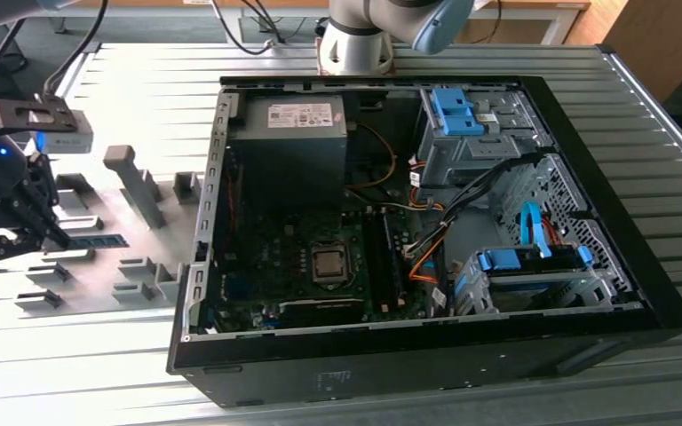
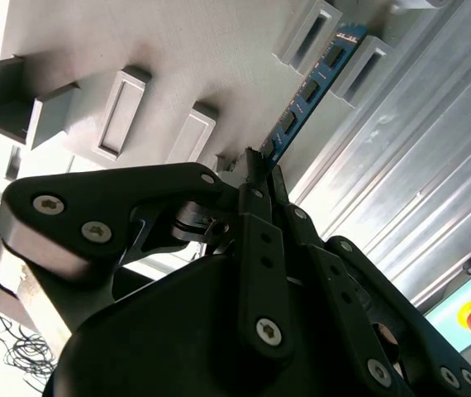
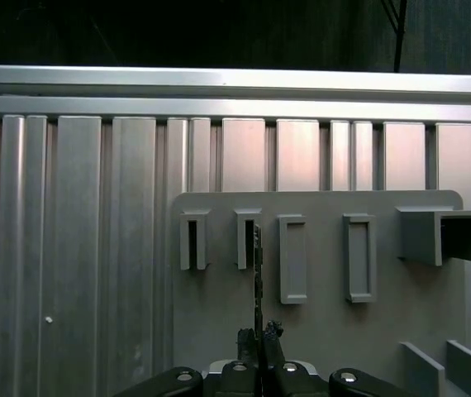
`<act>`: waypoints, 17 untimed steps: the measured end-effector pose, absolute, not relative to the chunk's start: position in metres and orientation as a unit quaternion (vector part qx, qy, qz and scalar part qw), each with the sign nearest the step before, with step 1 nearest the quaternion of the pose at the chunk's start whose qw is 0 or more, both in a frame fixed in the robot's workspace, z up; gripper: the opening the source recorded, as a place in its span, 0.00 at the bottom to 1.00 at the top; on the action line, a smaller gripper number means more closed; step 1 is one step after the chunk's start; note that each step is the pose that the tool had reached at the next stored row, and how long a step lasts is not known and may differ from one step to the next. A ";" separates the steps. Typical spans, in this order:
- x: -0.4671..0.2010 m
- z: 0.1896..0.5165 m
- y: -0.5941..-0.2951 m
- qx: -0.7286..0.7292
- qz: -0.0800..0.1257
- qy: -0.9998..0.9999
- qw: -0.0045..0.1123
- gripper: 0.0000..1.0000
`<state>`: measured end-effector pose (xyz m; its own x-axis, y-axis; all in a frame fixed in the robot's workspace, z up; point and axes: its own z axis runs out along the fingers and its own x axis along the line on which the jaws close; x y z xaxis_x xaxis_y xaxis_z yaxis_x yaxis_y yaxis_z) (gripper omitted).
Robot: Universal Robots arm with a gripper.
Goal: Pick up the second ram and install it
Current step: 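Pick up the second ram and move it above second insertion slot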
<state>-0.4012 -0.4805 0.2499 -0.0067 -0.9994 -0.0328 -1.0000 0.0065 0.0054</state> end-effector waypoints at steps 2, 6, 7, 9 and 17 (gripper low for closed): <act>-0.401 0.250 -0.480 -0.705 0.013 0.709 0.010 0.14; -0.401 0.251 -0.480 -0.705 0.013 0.709 0.009 0.14; -0.401 0.252 -0.480 -0.705 0.013 0.709 0.009 0.14; -0.401 0.252 -0.480 -0.705 0.013 0.709 0.009 0.14; -0.401 0.254 -0.480 -0.705 0.012 0.709 0.009 0.14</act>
